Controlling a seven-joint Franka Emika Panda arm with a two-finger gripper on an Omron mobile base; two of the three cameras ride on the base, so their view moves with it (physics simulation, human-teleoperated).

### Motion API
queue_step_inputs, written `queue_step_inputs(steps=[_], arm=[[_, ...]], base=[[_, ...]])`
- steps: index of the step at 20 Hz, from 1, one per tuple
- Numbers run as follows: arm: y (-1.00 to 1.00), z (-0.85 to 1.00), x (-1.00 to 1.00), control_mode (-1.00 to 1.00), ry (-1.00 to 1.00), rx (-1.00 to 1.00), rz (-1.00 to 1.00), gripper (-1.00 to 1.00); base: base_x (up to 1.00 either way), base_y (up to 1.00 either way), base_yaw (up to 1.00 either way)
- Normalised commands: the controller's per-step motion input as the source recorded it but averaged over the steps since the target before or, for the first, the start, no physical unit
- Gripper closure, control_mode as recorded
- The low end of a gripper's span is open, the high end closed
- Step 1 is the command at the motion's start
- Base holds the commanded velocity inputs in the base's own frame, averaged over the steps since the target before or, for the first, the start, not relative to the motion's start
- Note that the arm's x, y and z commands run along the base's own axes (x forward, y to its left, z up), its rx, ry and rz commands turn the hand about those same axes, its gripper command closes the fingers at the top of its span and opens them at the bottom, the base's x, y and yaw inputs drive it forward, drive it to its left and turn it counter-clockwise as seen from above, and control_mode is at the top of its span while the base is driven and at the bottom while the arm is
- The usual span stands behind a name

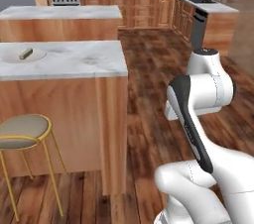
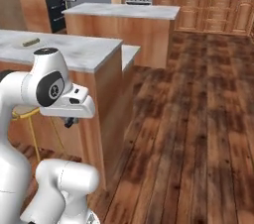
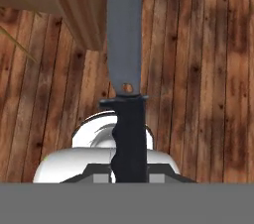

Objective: Retrieve the butter from the fridge and place it on a plate on the dining table. Then retrieve the butter knife by the fridge and place it near the plate.

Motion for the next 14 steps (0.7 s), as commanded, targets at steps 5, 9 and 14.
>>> queue_step_inputs(steps=[5, 9, 14], arm=[[0.00, 0.00, 0.00, 1.00, 0.00, 0.00, 0.00, 1.00], [0.00, 0.00, 0.00, 1.00, 0.00, 0.00, 0.00, 1.00], [0.00, 0.00, 0.00, 1.00, 0.00, 0.00, 0.00, 1.00]], base=[[0.00, 0.97, -0.33], [0.00, 0.89, -0.20], [0.00, 0.66, -0.13]])
